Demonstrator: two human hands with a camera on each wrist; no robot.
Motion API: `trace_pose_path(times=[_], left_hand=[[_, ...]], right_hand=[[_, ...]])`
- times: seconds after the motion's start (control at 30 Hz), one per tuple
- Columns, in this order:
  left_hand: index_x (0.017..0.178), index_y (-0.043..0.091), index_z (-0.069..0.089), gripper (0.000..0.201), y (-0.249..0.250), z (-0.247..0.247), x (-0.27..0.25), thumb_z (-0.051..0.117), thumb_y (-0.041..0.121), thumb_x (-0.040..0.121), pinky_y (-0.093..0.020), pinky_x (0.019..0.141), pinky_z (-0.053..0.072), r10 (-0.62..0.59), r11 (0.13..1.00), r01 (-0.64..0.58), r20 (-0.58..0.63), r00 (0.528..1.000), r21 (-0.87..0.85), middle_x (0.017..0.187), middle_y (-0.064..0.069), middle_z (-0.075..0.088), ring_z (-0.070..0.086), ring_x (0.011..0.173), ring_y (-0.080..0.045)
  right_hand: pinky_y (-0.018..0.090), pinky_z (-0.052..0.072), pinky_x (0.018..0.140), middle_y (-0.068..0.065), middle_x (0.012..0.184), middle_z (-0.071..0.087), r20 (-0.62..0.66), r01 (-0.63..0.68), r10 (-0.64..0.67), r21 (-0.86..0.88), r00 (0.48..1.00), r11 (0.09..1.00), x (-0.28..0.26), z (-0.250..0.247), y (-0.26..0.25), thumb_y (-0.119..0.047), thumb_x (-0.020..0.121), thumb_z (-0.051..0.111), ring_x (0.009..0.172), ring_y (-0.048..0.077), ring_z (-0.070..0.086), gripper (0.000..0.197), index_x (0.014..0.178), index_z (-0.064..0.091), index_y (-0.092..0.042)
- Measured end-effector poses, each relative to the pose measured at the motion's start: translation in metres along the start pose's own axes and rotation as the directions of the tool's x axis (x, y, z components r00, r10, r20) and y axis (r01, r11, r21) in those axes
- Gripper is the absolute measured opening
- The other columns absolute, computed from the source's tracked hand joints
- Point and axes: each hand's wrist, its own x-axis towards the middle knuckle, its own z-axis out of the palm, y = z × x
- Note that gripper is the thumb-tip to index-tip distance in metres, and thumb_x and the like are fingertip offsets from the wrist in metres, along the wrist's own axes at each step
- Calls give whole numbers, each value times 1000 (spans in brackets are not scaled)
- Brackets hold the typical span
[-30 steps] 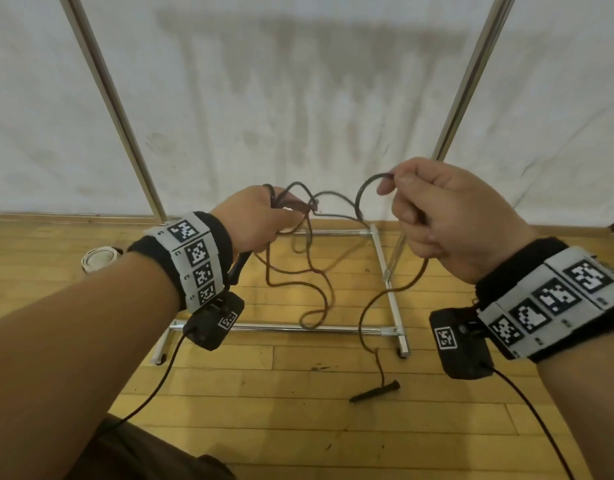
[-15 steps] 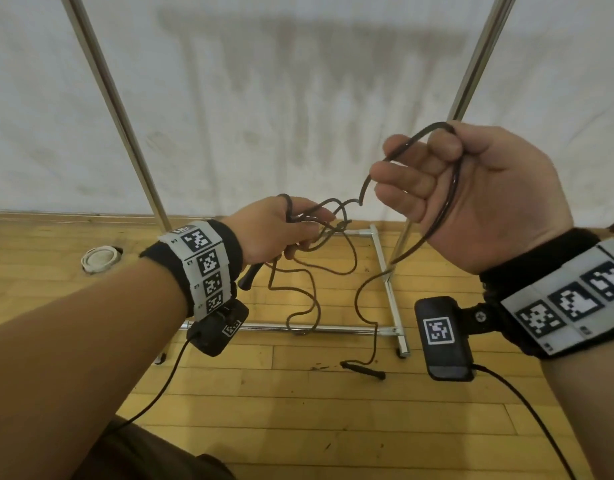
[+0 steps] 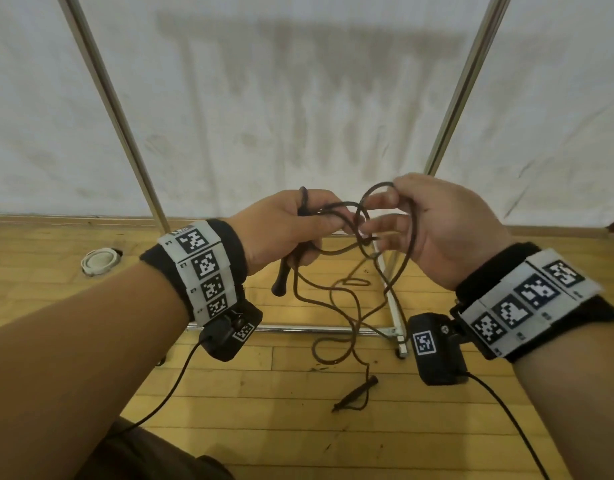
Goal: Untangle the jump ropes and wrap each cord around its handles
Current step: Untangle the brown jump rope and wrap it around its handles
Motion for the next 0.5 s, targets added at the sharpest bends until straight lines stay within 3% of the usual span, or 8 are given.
trace_pose_path(times=[0.03, 0.1, 0.2, 0.27, 0.33, 0.4, 0.5], left_hand=[[106, 33, 77, 16, 0, 1, 0, 64, 38, 99, -24, 52, 47, -7, 1000, 7, 1, 1000, 0, 66, -3, 60, 59, 57, -15], [104, 33, 78, 16, 2, 2, -1, 63, 35, 99, -23, 51, 47, -19, 999, 18, -3, 1000, -39, 68, -5, 63, 60, 55, -15], [97, 29, 79, 15, 5, 4, 0, 63, 29, 98, -23, 46, 44, -27, 981, 19, -37, 999, -195, 89, -4, 76, 60, 54, -15], [91, 31, 78, 16, 8, 2, 1, 64, 28, 97, -23, 45, 43, -41, 968, 26, -55, 998, -251, 103, 0, 80, 60, 55, -14], [90, 35, 76, 15, 8, 3, 1, 64, 29, 97, -23, 46, 43, -38, 981, 32, -28, 999, -192, 97, 0, 79, 60, 55, -14], [91, 38, 72, 14, 7, 7, 2, 63, 30, 98, -22, 46, 43, -26, 996, 29, 29, 999, -88, 88, 1, 77, 60, 54, -13], [89, 40, 70, 10, 6, 6, 6, 65, 33, 95, -21, 46, 43, -33, 999, 33, -2, 999, -24, 78, 4, 70, 57, 56, -12]], right_hand=[[32, 49, 48, 14, 95, 67, -22, 29, -33, -170, 999, 985, 0, -1, 2, -20, 104, 49, 67, 27, 69, 26, 82, 57, -9], [29, 42, 41, 9, 77, 62, -22, 83, -110, -507, 994, 858, -1, -4, 5, -28, 104, 53, 51, 19, 60, 29, 83, 62, -10], [24, 45, 42, 1, 51, 58, 22, 145, -196, -754, 980, 640, -3, -6, 5, -39, 103, 54, 41, 15, 52, 30, 83, 68, -22], [28, 45, 47, -1, 53, 58, 64, 183, -233, -825, 970, 534, -3, -5, 3, -41, 102, 56, 45, 13, 53, 27, 85, 68, -25], [32, 44, 55, -2, 64, 63, 83, 178, -236, -892, 968, 416, -2, -2, 3, -46, 97, 61, 55, 14, 56, 20, 90, 64, -28], [34, 47, 56, 0, 71, 67, 69, 143, -189, -899, 980, 413, -1, 3, 6, -48, 93, 66, 59, 14, 60, 22, 97, 57, -27], [36, 48, 52, 3, 62, 66, 104, 141, -95, -794, 990, 592, -1, 4, 10, -36, 99, 62, 51, 18, 59, 18, 103, 56, -20]])
